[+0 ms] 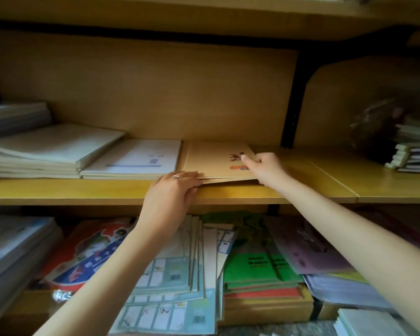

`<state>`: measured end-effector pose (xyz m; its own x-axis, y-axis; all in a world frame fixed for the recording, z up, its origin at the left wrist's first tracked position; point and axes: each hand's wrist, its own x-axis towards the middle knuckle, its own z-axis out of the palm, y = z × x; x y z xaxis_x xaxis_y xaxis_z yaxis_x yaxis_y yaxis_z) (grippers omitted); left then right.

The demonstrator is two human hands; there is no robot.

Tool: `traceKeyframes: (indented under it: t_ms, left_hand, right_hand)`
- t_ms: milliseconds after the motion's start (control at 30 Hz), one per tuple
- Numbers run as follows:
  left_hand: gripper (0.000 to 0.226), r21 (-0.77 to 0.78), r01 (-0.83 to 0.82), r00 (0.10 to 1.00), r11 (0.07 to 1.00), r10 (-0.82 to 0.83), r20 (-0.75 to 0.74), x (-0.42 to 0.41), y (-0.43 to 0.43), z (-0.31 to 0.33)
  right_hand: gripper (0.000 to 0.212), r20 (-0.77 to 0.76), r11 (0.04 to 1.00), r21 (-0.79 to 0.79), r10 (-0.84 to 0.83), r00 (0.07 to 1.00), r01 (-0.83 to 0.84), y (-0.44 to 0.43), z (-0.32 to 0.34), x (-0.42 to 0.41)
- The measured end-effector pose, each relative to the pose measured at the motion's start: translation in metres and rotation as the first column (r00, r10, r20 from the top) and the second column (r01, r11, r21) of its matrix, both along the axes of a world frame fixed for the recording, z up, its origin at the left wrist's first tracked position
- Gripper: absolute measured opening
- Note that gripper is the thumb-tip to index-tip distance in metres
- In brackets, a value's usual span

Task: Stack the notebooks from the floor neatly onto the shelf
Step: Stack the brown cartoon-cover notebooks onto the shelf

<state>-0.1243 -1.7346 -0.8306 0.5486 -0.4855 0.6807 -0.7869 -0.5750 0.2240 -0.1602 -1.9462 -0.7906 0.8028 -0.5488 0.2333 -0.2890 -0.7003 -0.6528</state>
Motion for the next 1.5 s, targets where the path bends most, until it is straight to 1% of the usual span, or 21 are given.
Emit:
traceKeyframes:
  t_ms: [67,133,200,267,333,433,500,600,700,767,833,900,933,1033,1100,1233,1333,1433,1500]
  left_hand:
    - [0.021,-0.015,-0.057,0.998,0.998,0.057,0.012,0.009,-0.001,0.001]
    - [0.02,-0.007,-0.125,0.992,0.992,0.124,-0.027,0.016,-0.002,0.004]
    - [0.017,-0.01,-0.175,0.983,0.984,0.174,-0.049,0.023,-0.004,0.007]
    - [0.013,-0.025,-0.213,0.976,0.977,0.211,-0.059,0.026,-0.007,0.01]
    - [0.015,-0.052,-0.234,0.97,0.971,0.23,-0.074,0.027,-0.01,0.012]
    - [0.019,-0.066,-0.211,0.976,0.975,0.207,-0.064,0.031,-0.014,0.011]
    - [0.018,-0.049,-0.187,0.981,0.981,0.184,-0.059,0.036,-0.015,0.01]
    - [0.017,0.018,-0.184,0.98,0.983,0.185,-0.072,0.041,-0.014,0.012]
    - [0.017,0.069,-0.213,0.976,0.975,0.216,-0.034,0.042,-0.014,0.016]
    - [0.016,0.048,-0.234,0.969,0.971,0.237,-0.074,0.045,-0.015,0.017]
    - [0.013,-0.017,-0.253,0.961,0.967,0.25,-0.118,0.05,-0.015,0.014]
    - [0.017,-0.068,-0.277,0.956,0.959,0.268,-0.12,0.053,-0.016,0.012]
    - [0.018,-0.082,-0.286,0.954,0.955,0.276,-0.113,0.053,-0.016,0.012]
    - [0.014,-0.129,-0.303,0.951,0.944,0.29,-0.111,0.05,-0.018,0.011]
    - [0.015,-0.148,-0.318,0.946,0.936,0.302,-0.12,0.05,-0.018,0.011]
    - [0.014,-0.159,-0.322,0.943,0.933,0.302,-0.14,0.053,-0.019,0.008]
    - [0.017,-0.168,-0.312,0.948,0.935,0.295,-0.117,0.055,-0.019,0.008]
    - [0.021,-0.117,-0.299,0.953,0.947,0.289,-0.091,0.051,-0.019,0.01]
    - [0.023,-0.057,-0.278,0.959,0.959,0.273,-0.079,0.051,-0.016,0.012]
  right_hand:
    - [0.067,-0.033,0.978,-0.208,-0.011,0.999,0.004,0.002,-0.003,0.004]
    - [0.079,-0.077,0.926,-0.378,-0.048,0.996,0.015,0.003,-0.007,0.007]
    - [0.087,-0.124,0.896,-0.444,-0.059,0.991,-0.002,0.003,-0.01,0.009]
    - [0.09,-0.122,0.908,-0.419,-0.025,0.992,-0.028,0.004,-0.013,0.006]
    - [0.085,-0.094,0.915,-0.401,0.016,0.995,-0.052,0.003,-0.015,0.0]
    - [0.061,-0.065,0.934,-0.335,0.112,0.992,-0.128,0.0,-0.019,-0.01]
    - [0.05,-0.056,0.95,-0.272,0.145,0.988,-0.155,-0.004,-0.019,-0.009]
    - [0.041,-0.094,0.946,-0.276,0.149,0.984,-0.17,-0.007,-0.018,0.0]
    - [0.039,-0.107,0.949,-0.255,0.163,0.981,-0.186,-0.007,-0.017,0.007]
    - [0.038,-0.07,0.961,-0.218,0.157,0.985,-0.169,-0.006,-0.018,0.008]
    - [0.039,0.011,0.977,-0.196,0.088,0.996,-0.084,-0.003,-0.019,0.008]
    - [0.041,0.116,0.966,-0.256,-0.01,0.993,0.04,0.0,-0.022,0.006]
    - [0.041,0.139,0.95,-0.304,-0.027,0.99,0.068,0.003,-0.023,0.005]
    - [0.039,0.134,0.912,-0.407,0.011,0.991,0.045,0.007,-0.023,0.003]
    - [0.037,0.122,0.897,-0.442,0.044,0.992,0.015,0.008,-0.021,0.001]
    - [0.036,0.11,0.897,-0.441,0.06,0.992,-0.006,0.009,-0.019,-0.001]
    - [0.033,0.116,0.907,-0.421,0.037,0.993,0.016,0.008,-0.02,0.001]
    - [0.028,0.12,0.908,-0.418,0.037,0.992,0.017,0.007,-0.02,0.001]
    - [0.028,0.067,0.891,-0.454,0.046,0.997,-0.011,0.008,-0.02,0.0]
